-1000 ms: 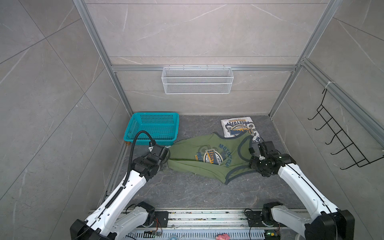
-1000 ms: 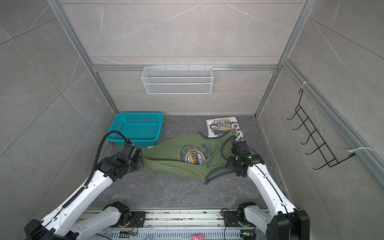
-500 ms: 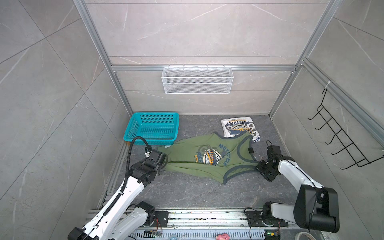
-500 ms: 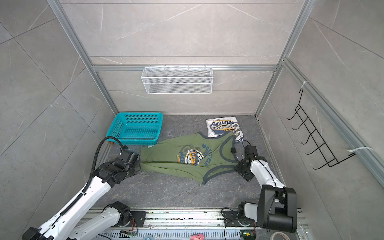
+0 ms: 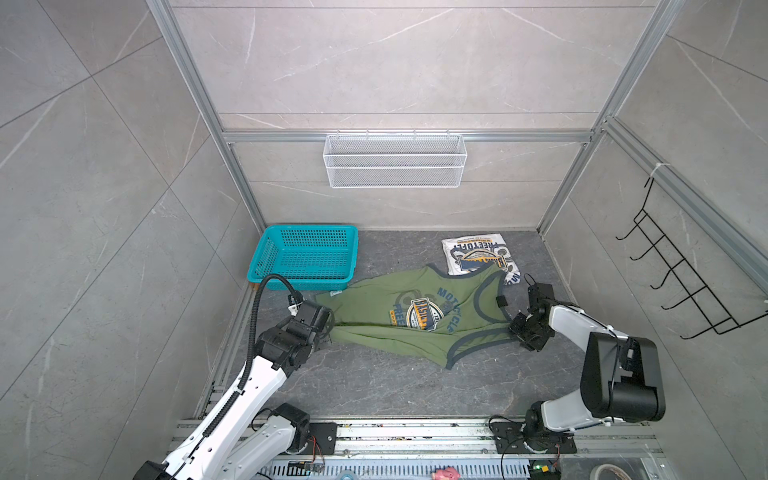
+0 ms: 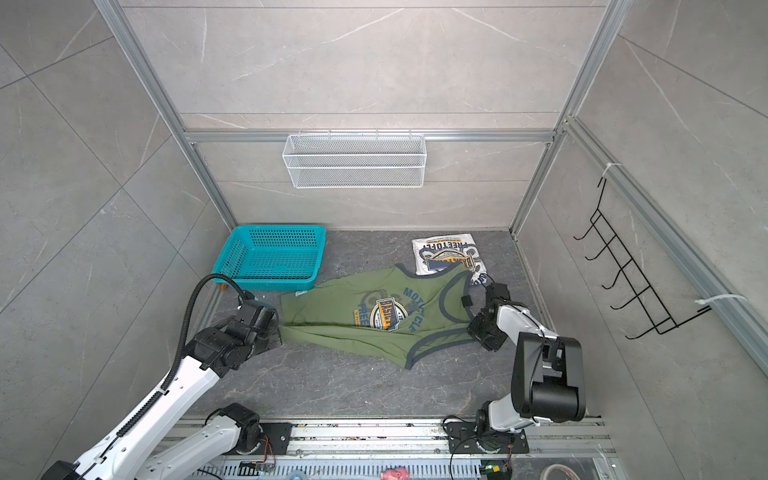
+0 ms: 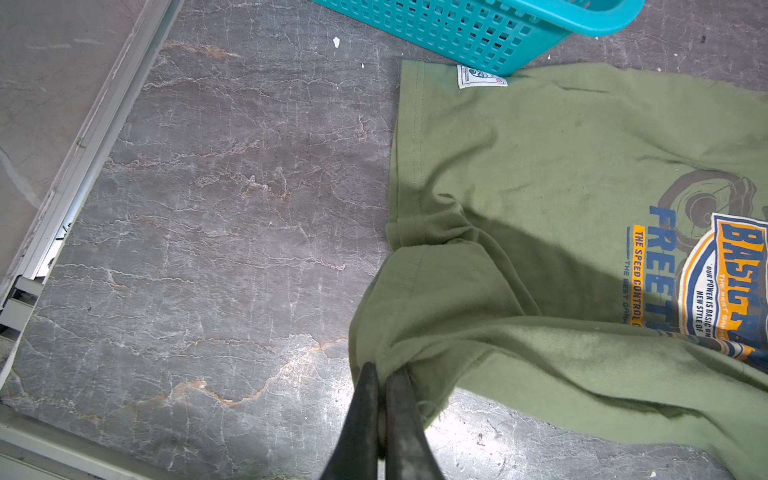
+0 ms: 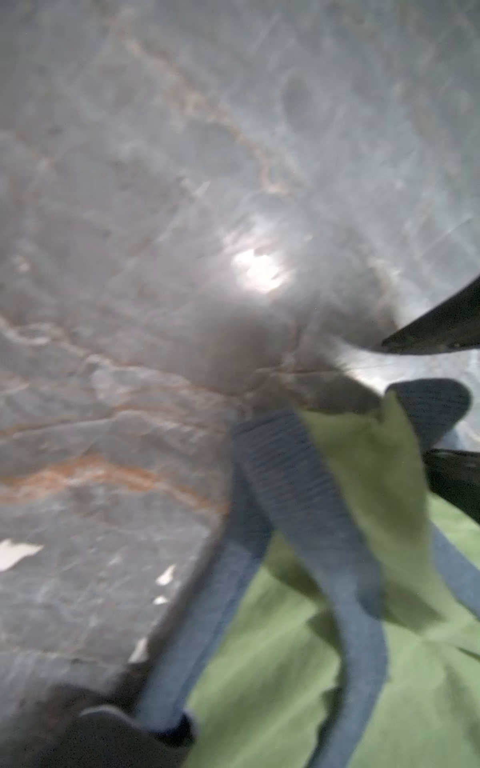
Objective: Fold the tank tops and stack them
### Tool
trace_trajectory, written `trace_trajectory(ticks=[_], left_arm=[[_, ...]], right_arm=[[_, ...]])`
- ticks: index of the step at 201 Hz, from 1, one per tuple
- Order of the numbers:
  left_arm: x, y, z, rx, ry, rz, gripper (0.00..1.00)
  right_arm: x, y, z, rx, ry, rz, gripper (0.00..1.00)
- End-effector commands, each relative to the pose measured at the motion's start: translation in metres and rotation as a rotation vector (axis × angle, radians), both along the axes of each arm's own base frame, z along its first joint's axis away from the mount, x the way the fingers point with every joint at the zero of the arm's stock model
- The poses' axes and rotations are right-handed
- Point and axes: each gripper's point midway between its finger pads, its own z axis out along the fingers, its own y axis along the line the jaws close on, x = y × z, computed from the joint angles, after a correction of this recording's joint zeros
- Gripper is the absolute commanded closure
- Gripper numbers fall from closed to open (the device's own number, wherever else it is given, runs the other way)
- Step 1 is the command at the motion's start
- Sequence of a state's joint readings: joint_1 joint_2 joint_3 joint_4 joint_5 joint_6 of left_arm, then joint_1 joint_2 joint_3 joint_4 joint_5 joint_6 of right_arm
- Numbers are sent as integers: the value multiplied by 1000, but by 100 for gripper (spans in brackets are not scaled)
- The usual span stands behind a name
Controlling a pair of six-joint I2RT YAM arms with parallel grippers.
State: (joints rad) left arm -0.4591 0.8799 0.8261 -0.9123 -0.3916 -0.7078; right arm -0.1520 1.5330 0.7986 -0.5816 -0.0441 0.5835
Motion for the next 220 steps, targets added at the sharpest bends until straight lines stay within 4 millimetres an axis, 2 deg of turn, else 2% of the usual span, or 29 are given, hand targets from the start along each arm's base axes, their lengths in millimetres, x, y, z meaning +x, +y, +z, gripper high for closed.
trace_trajectory(ticks=[1, 16, 34, 54, 68, 94, 113, 125, 145, 175, 198, 220], left_arm=[[4, 6, 11, -2, -53, 38, 100], [4, 6, 12, -3, -54, 38, 100], [6, 1, 10, -13, -46, 23, 100], [11, -9, 9, -42, -36, -10, 100], [15, -14, 10, -47, -29, -28, 100], [21, -24, 14, -75, -36, -67, 100], [24, -29, 18, -97, -50, -87, 100], [25, -31, 22, -105, -65, -96, 100], [24, -28, 28, -100, -96, -92, 100], [23, -22, 32, -79, -114, -85, 100], [21, -23, 30, -80, -105, -89, 100], [20, -25, 29, -95, -108, -96, 100]], right_arm=[[8, -8, -2, -37, 2, -6, 66], [11, -9, 2, -43, -15, -11, 79], [15, -11, 12, -53, -39, -11, 90], [30, 8, 34, -79, -104, 77, 96], [44, 34, 55, -118, -156, 180, 100], [72, 82, 87, -140, -261, 337, 100], [97, 130, 105, -103, -343, 466, 100], [112, 163, 110, -60, -365, 547, 100], [133, 206, 98, -27, -330, 628, 100], [166, 241, 65, -5, -257, 673, 100], [188, 243, 40, -45, -189, 653, 100], [196, 225, 21, -123, -105, 592, 100]])
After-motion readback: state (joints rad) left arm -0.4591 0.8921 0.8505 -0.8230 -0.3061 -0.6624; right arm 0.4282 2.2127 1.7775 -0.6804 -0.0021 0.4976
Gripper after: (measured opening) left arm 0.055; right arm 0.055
